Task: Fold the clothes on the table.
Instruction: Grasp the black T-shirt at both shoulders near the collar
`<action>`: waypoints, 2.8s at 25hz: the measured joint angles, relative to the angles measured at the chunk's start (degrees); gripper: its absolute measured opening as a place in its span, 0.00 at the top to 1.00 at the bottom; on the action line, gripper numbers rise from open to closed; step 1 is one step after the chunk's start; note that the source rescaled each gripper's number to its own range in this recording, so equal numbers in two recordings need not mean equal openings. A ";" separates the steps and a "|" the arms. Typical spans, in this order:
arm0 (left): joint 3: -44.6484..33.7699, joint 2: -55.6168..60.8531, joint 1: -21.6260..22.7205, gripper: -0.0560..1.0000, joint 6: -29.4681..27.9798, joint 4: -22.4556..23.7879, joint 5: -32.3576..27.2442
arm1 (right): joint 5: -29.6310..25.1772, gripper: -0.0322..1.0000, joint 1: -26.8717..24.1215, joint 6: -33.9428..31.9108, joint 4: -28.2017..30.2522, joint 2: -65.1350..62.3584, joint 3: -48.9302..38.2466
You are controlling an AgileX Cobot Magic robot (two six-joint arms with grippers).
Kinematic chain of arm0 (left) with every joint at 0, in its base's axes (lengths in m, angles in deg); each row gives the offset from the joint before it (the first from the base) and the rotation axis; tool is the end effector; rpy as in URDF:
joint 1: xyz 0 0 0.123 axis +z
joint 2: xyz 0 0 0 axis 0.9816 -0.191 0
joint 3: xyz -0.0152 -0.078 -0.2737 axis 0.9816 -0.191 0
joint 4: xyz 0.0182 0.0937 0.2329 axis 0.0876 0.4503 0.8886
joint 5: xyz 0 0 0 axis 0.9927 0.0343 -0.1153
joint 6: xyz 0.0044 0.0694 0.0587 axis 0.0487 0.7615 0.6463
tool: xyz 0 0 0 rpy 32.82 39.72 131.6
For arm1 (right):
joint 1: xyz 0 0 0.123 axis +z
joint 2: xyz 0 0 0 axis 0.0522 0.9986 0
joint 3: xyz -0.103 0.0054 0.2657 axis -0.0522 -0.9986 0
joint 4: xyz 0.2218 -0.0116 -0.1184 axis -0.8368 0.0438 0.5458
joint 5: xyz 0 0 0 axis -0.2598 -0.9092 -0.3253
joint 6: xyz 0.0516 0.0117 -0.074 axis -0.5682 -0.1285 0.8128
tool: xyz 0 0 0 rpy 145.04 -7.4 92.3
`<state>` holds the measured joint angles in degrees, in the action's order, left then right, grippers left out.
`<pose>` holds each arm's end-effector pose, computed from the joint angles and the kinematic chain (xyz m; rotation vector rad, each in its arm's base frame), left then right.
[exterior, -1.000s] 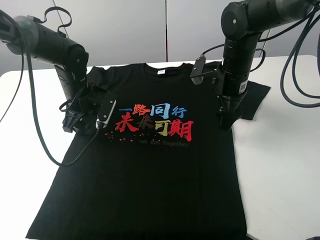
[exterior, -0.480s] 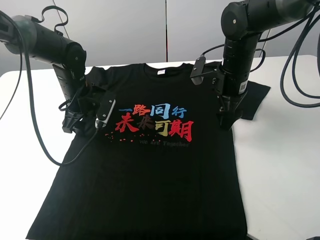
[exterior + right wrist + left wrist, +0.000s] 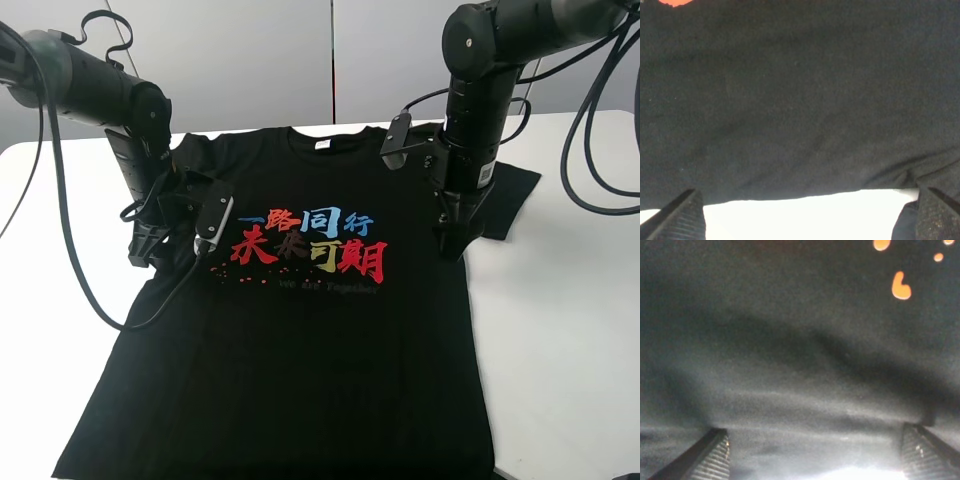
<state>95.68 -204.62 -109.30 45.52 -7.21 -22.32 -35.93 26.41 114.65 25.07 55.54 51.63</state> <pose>0.3267 -0.1813 0.0822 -2.4563 -1.8676 -0.1173 0.3345 0.1415 0.1349 1.7403 -2.4639 0.0122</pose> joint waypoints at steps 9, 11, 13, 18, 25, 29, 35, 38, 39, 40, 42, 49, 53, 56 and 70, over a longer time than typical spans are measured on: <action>0.00 -0.34 -0.45 0.31 -4.30 4.09 -1.27 | 0.00 0.09 0.00 0.00 -1.39 0.00 0.00; 0.00 -0.34 -0.45 0.40 -4.94 4.36 -1.60 | 0.16 0.09 0.00 0.00 -1.49 0.00 0.00; 0.00 -0.34 -0.45 0.45 -5.19 4.47 -1.73 | 0.54 0.09 0.00 0.00 -1.60 0.00 0.00; 0.00 -0.47 -0.45 0.46 -5.33 4.47 -1.83 | 0.98 0.09 0.00 0.00 -1.72 0.00 0.00; 0.00 -0.47 -0.45 0.46 -5.33 4.58 -1.83 | -2.38 0.09 0.00 0.39 -1.72 0.00 0.00; 0.00 -0.47 -0.45 0.46 -5.33 4.58 -1.83 | -3.54 0.09 0.00 0.63 -3.42 0.00 0.00; 0.00 -0.47 -0.45 0.46 -5.33 4.58 -1.83 | 6.16 0.09 0.00 2.02 -5.80 0.00 -3.75; 0.00 -0.47 -0.45 0.46 -5.33 4.58 -1.83 | 10.52 0.09 0.00 3.81 -5.91 0.00 -7.99; 0.00 -0.47 -0.49 0.46 -5.33 4.58 -1.83 | 12.04 0.09 0.00 4.10 -5.69 0.00 -9.30; 0.00 -0.47 -0.49 0.46 -5.33 4.58 -1.83 | 13.20 0.09 0.00 4.23 -5.39 0.00 -10.19; 0.00 -0.47 -0.49 0.46 -5.44 4.68 -1.83 | 15.09 0.09 0.00 4.35 -4.78 0.00 -11.11; 0.00 -0.47 -0.49 0.46 -5.44 4.68 -1.83 | 17.70 0.09 0.00 4.59 -4.27 0.00 -11.32; 0.00 -0.47 -0.49 0.46 -5.44 4.68 -1.83 | 17.82 0.09 0.00 4.59 -3.60 0.00 -11.32; 0.00 -0.47 -0.49 0.46 -5.44 4.68 -1.83 | 17.96 0.09 0.00 4.69 -3.32 0.00 -11.32; 0.00 -0.51 -0.49 0.46 -5.44 4.68 -1.83 | 18.87 0.09 0.00 4.81 -4.07 2.36 -10.95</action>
<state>95.68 -205.14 -109.80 40.09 -2.53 -24.16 -17.06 26.41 119.46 21.00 57.90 40.67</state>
